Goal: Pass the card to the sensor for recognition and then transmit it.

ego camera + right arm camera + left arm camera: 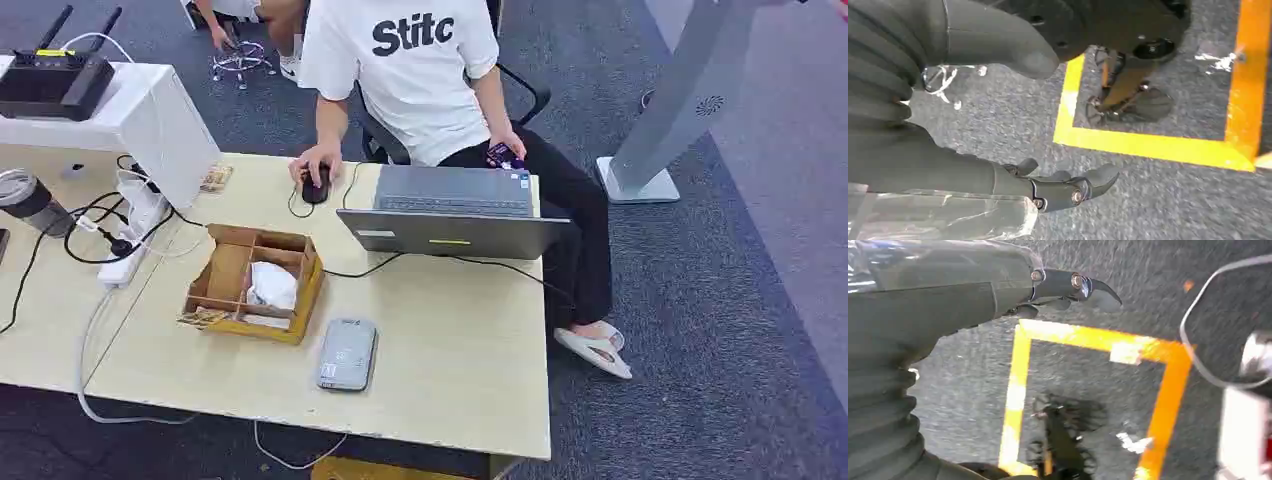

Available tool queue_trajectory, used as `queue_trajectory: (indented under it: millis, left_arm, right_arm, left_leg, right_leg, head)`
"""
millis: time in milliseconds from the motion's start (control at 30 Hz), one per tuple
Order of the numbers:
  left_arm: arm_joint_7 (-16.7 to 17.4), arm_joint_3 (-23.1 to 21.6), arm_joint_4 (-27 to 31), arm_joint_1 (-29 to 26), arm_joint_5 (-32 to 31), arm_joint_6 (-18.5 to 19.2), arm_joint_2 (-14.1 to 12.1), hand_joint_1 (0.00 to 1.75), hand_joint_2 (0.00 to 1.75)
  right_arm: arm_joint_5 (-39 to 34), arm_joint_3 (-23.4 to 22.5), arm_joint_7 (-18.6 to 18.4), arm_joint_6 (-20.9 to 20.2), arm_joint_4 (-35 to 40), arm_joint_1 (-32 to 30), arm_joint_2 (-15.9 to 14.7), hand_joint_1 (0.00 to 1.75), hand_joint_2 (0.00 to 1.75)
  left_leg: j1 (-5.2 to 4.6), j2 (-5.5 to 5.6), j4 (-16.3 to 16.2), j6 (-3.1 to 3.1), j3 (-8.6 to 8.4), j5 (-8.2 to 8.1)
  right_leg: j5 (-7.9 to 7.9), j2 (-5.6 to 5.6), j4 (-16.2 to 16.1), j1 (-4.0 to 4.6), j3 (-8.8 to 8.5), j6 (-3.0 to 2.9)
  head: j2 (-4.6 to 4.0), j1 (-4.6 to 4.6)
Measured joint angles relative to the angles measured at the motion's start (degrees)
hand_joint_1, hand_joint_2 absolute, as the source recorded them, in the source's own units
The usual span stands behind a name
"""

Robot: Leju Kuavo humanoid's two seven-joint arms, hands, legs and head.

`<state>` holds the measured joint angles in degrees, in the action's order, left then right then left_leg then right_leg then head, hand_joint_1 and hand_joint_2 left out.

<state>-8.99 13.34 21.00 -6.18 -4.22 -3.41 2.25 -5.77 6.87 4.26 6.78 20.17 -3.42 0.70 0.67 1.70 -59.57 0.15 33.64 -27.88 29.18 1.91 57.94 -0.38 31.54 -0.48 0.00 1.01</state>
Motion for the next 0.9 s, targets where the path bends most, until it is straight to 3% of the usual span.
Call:
queue_trajectory:
  millis: [133, 233, 267, 300, 367, 467, 667, 700, 767, 800, 900]
  left_arm:
    - [-3.59, 7.36, -1.48, 1.74, -2.50, -1.59, 1.64, 0.00, 1.75]
    - [-14.30, 17.75, -2.71, 3.44, -9.85, -6.14, 3.77, 0.00, 1.75]
    - [-16.02, 20.20, -3.00, 3.85, -10.97, -6.62, 4.17, 0.00, 1.75]
    - [-16.87, 22.19, -3.26, 4.12, -11.74, -7.17, 4.39, 0.00, 0.00]
    - [-16.47, 25.24, -3.72, 4.37, -13.77, -9.33, 4.94, 0.00, 0.00]
    - [-11.72, 27.72, -4.68, 4.58, -15.21, -10.97, 5.29, 0.00, 0.00]
    - [-10.52, 29.87, -5.33, 4.64, -15.63, -11.43, 5.81, 0.00, 0.00]
    - [-9.54, 29.98, -5.44, 4.66, -15.63, -11.67, 5.81, 0.00, 0.00]
    - [-5.58, 30.79, -5.60, 4.71, -14.97, -13.80, 5.94, 0.00, 0.00]
    - [-1.55, 31.79, -5.59, 4.70, -14.28, -16.33, 6.25, 0.00, 0.00]
    - [5.24, 35.12, -5.55, 4.08, -13.15, -22.30, 7.41, 0.00, 0.00]
  right_arm:
    - [-2.82, 3.64, 1.73, 3.02, -2.24, 2.81, 0.22, 0.00, 1.75]
    - [-10.81, 7.82, 8.84, 10.35, -4.19, 5.35, 0.53, 0.00, 1.75]
    - [-11.61, 8.48, 9.79, 10.71, -4.81, 6.20, 0.66, 0.00, 0.00]
    - [-11.89, 8.98, 9.99, 10.88, -5.29, 6.73, 0.85, 0.00, 0.00]
    - [-12.46, 9.59, 9.18, 10.77, -6.05, 7.26, 0.90, 0.00, 0.00]
    - [-12.44, 10.14, 6.62, 11.43, -7.10, 7.34, 0.94, 0.00, 0.00]
    - [-12.39, 10.66, 5.95, 11.80, -8.08, 7.30, 0.94, 0.00, 0.00]
    - [-12.28, 10.71, 5.38, 12.25, -8.17, 7.30, 0.94, 0.00, 1.75]
    - [-13.01, 10.71, 3.91, 14.58, -8.55, 7.17, 0.92, 0.00, 1.75]
    - [-14.22, 10.43, 3.13, 16.58, -8.87, 6.88, 0.85, 0.00, 1.75]
    - [-17.47, 8.81, 2.71, 21.31, -9.57, 5.69, 0.16, 0.00, 1.75]
  left_leg:
    - [0.00, -0.02, 0.00, 0.00, 0.04, 0.01]
    - [-0.01, -0.03, -0.02, 0.00, 0.01, 0.00]
    - [0.00, -0.03, -0.02, 0.00, 0.00, 0.00]
    - [0.00, -0.03, -0.02, 0.00, -0.01, 0.00]
    - [0.00, 0.00, -0.03, 0.00, 0.00, 0.00]
    - [-0.01, -0.01, -0.02, 0.01, 0.02, -0.01]
    - [-0.01, -0.01, -0.02, 0.02, 0.05, -0.01]
    - [-0.01, -0.01, -0.02, 0.02, 0.04, -0.01]
    - [-0.01, -0.01, -0.02, 0.02, 0.02, -0.02]
    - [-0.01, -0.01, -0.02, 0.02, 0.01, -0.02]
    - [-0.02, -0.01, -0.03, 0.06, 0.02, -0.05]
  right_leg:
    - [-0.03, 0.02, 0.00, 0.00, 0.04, -0.01]
    - [-0.05, 0.02, 0.00, 0.00, 0.02, -0.01]
    - [-0.05, 0.02, 0.00, 0.00, 0.02, -0.01]
    - [-0.05, 0.02, 0.00, 0.00, 0.02, -0.01]
    - [-0.04, 0.00, 0.00, 0.00, 0.01, -0.01]
    - [-0.04, 0.01, 0.00, -0.01, 0.03, 0.00]
    - [-0.02, 0.00, -0.01, -0.01, 0.05, 0.02]
    - [-0.02, 0.00, -0.01, -0.01, 0.04, 0.02]
    - [-0.02, 0.00, -0.01, -0.01, 0.03, 0.02]
    - [-0.02, 0.00, -0.01, -0.01, 0.01, 0.02]
    - [-0.01, 0.00, -0.03, -0.02, 0.02, 0.03]
  head:
    - [0.00, 0.00]
    - [0.00, 0.00]
    - [0.00, 0.00]
    - [0.00, 0.02]
    - [0.00, 0.00]
    - [0.00, 0.02]
    - [0.00, 0.00]
    - [0.00, 0.02]
    - [0.00, 0.02]
    - [0.00, 0.00]
    - [0.00, 0.02]
